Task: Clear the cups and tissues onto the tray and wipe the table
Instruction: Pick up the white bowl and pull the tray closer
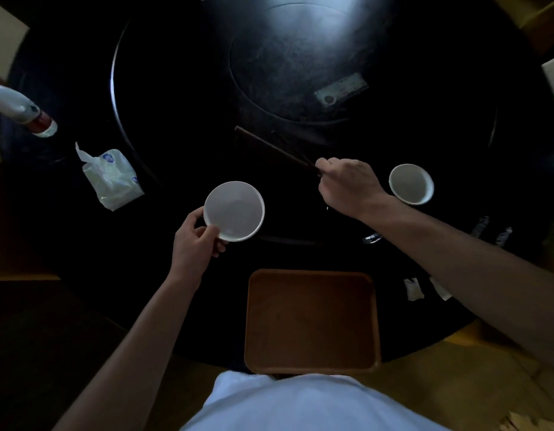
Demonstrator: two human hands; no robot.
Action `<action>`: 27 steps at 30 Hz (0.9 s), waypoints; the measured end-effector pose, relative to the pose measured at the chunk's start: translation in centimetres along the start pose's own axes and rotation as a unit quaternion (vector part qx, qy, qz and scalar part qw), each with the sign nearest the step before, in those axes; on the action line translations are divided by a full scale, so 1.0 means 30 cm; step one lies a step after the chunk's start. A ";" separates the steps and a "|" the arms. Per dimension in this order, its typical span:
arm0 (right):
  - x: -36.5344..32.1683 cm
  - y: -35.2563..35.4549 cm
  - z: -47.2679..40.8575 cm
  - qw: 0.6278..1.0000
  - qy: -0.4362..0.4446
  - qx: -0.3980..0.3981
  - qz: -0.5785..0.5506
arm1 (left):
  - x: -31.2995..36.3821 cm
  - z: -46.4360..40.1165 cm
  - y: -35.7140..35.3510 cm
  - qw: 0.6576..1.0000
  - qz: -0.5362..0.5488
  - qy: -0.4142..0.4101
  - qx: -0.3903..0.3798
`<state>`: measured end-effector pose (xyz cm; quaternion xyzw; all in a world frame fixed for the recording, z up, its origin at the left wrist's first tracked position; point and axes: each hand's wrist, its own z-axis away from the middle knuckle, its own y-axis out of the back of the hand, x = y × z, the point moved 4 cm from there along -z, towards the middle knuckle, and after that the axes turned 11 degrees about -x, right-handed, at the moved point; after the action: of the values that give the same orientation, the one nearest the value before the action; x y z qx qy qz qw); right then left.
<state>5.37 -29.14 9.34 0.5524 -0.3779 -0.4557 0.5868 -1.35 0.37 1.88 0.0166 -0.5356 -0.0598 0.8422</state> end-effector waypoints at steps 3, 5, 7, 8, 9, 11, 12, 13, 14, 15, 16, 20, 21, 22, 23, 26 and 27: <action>-0.002 -0.006 0.111 0.997 0.045 -0.050 -0.032 | -0.027 0.085 -0.034 1.000 0.003 -0.002 -0.008; -0.001 -0.028 0.182 0.994 0.068 -0.073 -0.052 | -0.058 0.140 -0.049 1.000 -0.001 0.001 -0.005; 0.002 -0.054 0.255 0.991 0.076 -0.081 -0.073 | -0.096 0.202 -0.068 1.000 -0.011 0.003 -0.001; 0.004 -0.070 0.290 0.989 0.077 -0.086 -0.087 | -0.117 0.234 -0.079 1.000 -0.018 0.003 0.003; 0.006 -0.084 0.320 0.987 0.079 -0.095 -0.104 | -0.138 0.262 -0.090 1.000 -0.025 0.004 0.006; 0.003 -0.116 0.390 0.980 0.084 -0.119 -0.136 | -0.187 0.324 -0.114 0.999 -0.037 0.008 0.019; 0.003 -0.134 0.423 0.977 0.085 -0.128 -0.146 | -0.210 0.351 -0.125 0.999 -0.039 0.010 0.025; 0.003 -0.156 0.455 0.975 0.084 -0.135 -0.153 | -0.236 0.376 -0.136 0.999 -0.041 0.013 0.030; 0.004 -0.180 0.480 0.974 0.080 -0.141 -0.157 | -0.260 0.394 -0.145 0.998 -0.043 0.018 0.032; 0.004 -0.207 0.507 0.973 0.073 -0.150 -0.159 | -0.285 0.413 -0.154 0.998 -0.045 0.023 0.032; 0.005 -0.236 0.531 0.972 0.064 -0.162 -0.158 | -0.310 0.429 -0.161 0.998 -0.049 0.029 0.033; 0.000 -0.346 0.592 0.971 0.028 -0.203 -0.123 | -0.403 0.476 -0.176 0.995 -0.083 0.055 0.026; -0.003 -0.367 0.597 0.970 0.017 -0.210 -0.117 | -0.423 0.487 -0.177 0.993 -0.096 0.062 0.023; -0.007 -0.383 0.598 0.969 0.006 -0.219 -0.113 | -0.440 0.496 -0.176 0.992 -0.108 0.066 0.020; -0.011 -0.398 0.598 0.968 -0.004 -0.229 -0.105 | -0.455 0.503 -0.176 0.990 -0.118 0.071 0.018; -0.026 -0.432 0.590 0.965 -0.023 -0.251 -0.072 | -0.487 0.510 -0.168 0.989 -0.120 0.084 0.017; -0.032 -0.443 0.587 0.964 -0.027 -0.256 -0.066 | -0.496 0.507 -0.165 0.989 -0.118 0.088 0.016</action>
<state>-13.16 -33.25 -1.97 0.3946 -0.2272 -0.5899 0.6669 -21.74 -2.24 -5.50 0.0990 -0.4548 -0.1486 0.8725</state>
